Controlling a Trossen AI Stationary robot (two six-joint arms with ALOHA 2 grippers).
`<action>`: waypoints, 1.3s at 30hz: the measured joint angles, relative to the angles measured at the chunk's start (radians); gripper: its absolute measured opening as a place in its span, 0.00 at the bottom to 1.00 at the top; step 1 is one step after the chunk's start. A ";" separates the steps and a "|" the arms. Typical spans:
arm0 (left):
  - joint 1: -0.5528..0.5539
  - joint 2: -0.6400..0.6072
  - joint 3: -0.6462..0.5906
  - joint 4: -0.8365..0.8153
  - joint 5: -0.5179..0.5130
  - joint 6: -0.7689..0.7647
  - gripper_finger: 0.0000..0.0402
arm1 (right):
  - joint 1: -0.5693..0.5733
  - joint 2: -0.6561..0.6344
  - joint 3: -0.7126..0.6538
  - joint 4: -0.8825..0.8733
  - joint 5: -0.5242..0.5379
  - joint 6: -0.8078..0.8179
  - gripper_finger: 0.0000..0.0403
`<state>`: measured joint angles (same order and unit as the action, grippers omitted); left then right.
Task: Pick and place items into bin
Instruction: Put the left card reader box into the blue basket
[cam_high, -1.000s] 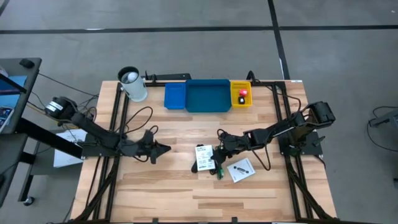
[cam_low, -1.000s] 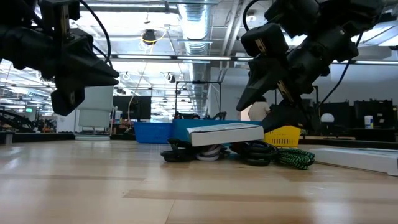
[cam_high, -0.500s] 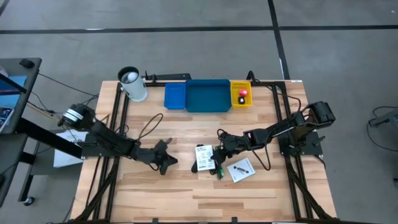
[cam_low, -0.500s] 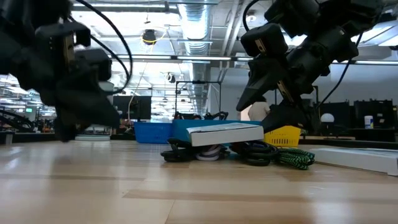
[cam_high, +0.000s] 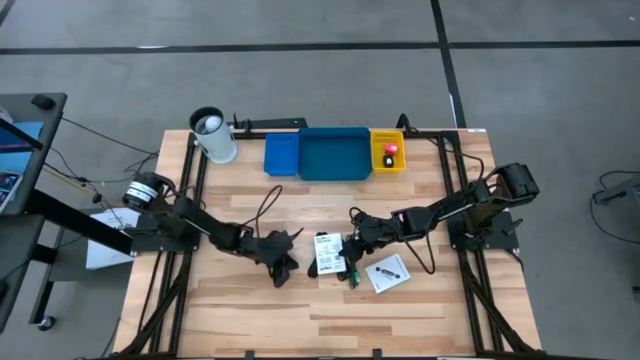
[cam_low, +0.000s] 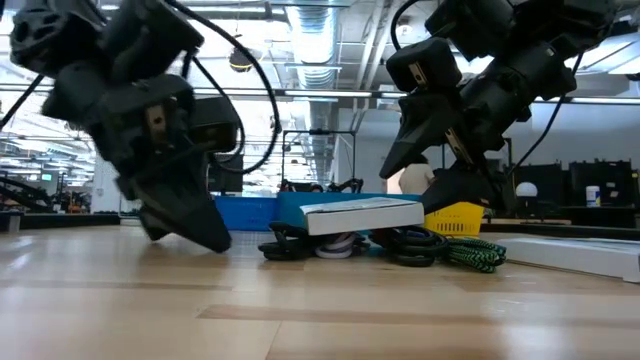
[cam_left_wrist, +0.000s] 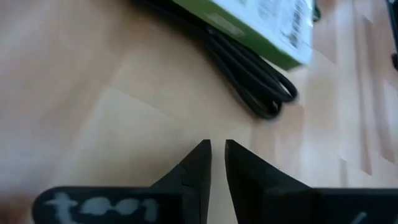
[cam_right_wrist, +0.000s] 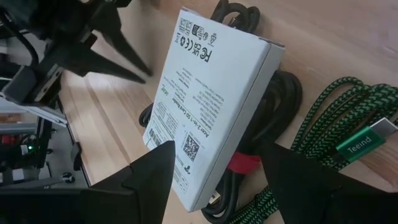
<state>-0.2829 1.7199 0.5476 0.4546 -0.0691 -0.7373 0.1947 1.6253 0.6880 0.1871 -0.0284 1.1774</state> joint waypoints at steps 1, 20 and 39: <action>0.012 0.000 0.005 -0.011 0.000 0.010 0.11 | 0.000 0.000 0.000 0.000 0.000 0.000 0.58; 0.131 0.002 0.110 -0.110 0.050 0.127 0.11 | 0.001 0.022 0.002 0.007 -0.027 -0.026 0.58; 0.131 0.002 0.116 -0.130 0.062 0.107 0.11 | -0.025 0.205 0.077 0.147 -0.168 -0.061 0.58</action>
<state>-0.1520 1.7218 0.6640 0.3247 -0.0074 -0.6308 0.1696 1.8306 0.7647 0.3341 -0.1964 1.1159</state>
